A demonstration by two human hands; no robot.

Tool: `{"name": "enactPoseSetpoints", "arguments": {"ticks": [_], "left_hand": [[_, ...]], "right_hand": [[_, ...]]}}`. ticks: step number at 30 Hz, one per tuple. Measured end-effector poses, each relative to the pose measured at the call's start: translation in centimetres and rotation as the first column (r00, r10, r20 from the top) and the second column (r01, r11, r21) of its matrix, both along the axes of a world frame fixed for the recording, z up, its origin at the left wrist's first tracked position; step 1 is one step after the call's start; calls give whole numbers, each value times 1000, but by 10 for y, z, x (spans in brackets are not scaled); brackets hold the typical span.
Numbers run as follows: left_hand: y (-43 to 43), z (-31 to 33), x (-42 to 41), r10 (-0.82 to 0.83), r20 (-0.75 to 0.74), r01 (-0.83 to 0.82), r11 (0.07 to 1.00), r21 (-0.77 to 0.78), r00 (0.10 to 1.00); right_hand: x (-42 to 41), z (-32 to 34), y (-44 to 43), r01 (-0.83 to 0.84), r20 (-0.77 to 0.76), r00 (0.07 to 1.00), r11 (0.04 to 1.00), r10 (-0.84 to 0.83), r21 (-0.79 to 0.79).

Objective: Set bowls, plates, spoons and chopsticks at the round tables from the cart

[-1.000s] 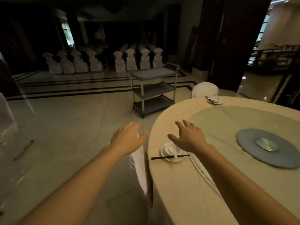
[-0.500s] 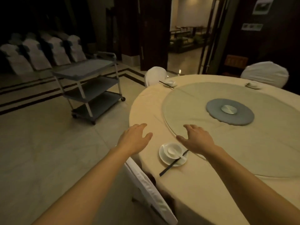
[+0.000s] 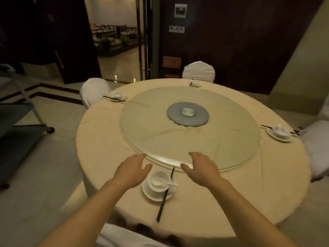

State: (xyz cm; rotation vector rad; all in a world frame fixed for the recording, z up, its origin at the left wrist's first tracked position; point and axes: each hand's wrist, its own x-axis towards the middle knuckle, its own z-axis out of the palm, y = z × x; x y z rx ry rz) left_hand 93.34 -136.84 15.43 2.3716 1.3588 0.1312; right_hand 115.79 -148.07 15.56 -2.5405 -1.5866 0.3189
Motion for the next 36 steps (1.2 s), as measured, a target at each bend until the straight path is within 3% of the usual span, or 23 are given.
{"name": "enactPoseSetpoints", "arguments": {"ticks": [11, 17, 30, 36], "left_hand": [[64, 28, 31, -194, 46, 190, 978, 83, 980], [79, 12, 24, -259, 85, 255, 966, 47, 962], [97, -93, 5, -261, 54, 266, 956, -127, 964], [105, -145, 2, -168, 39, 172, 956, -239, 985]], "right_hand": [[3, 28, 12, 212, 22, 977, 975, -214, 71], [-14, 12, 11, 277, -42, 961, 958, -275, 70], [-41, -97, 20, 360, -174, 917, 933, -359, -28], [-40, -158, 25, 393, -232, 893, 919, -386, -19]]}}
